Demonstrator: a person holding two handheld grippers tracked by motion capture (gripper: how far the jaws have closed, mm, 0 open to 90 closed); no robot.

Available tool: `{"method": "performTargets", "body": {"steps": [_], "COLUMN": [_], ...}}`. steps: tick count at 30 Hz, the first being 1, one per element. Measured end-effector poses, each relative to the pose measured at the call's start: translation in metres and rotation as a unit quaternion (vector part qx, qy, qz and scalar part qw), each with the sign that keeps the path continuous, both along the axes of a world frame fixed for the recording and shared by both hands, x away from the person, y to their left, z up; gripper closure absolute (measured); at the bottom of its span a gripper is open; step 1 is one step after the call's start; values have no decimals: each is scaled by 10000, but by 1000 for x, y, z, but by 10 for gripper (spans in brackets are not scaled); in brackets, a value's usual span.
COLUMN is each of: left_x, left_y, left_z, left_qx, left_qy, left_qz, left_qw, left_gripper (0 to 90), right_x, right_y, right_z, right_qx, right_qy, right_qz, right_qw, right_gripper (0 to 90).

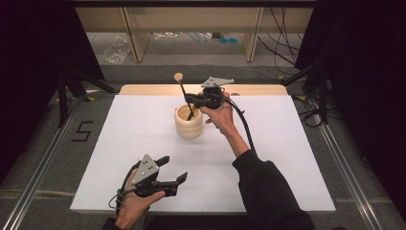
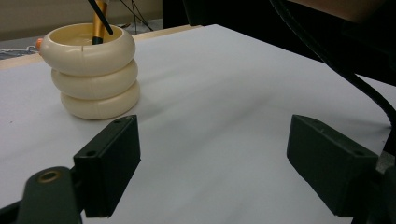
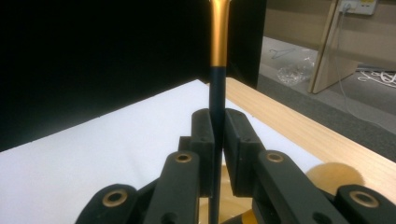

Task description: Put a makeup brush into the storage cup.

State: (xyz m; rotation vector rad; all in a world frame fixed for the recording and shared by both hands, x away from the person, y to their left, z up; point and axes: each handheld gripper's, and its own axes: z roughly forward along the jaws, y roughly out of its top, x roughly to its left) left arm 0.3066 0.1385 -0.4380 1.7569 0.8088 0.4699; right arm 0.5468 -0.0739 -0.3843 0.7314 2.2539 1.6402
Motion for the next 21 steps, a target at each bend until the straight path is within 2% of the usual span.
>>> {"method": "performTargets", "body": {"steps": [1, 2, 3, 4, 10, 14, 20, 21], "left_x": [0, 0, 1, 0, 0, -1, -1, -1], "left_y": [0, 0, 0, 1, 1, 0, 0, 0], "left_z": [0, 0, 0, 0, 0, 0, 0, 0], "left_qx": [-45, -41, -29, 27, -10, -31, -31, -34], "left_qy": [-7, -22, -52, -29, -8, 22, 29, 24], "left_qz": [-21, -35, -57, -27, -10, 27, 24, 27], "left_qw": [10000, 10000, 10000, 10000, 10000, 10000, 10000, 10000], "left_gripper": [173, 173, 173, 173, 173, 173, 173, 173], "right_x": [0, 0, 0, 1, 2, 2, 3, 3], "right_y": [0, 3, 2, 3, 5, 4, 1, 1], "right_z": [-1, -3, -3, -5, -11, -16, -23, -23], "right_qx": [-49, 11, -35, -25, -44, -58, -17, -75], "right_qy": [2, -30, 14, -4, -5, 120, 137, 124], "right_qz": [1, -45, 20, -8, -60, -67, -120, -142], "right_qw": [10000, 10000, 10000, 10000, 10000, 9999, 9998, 9998], "right_gripper": [832, 831, 832, 832, 831, 831, 831, 831]}}
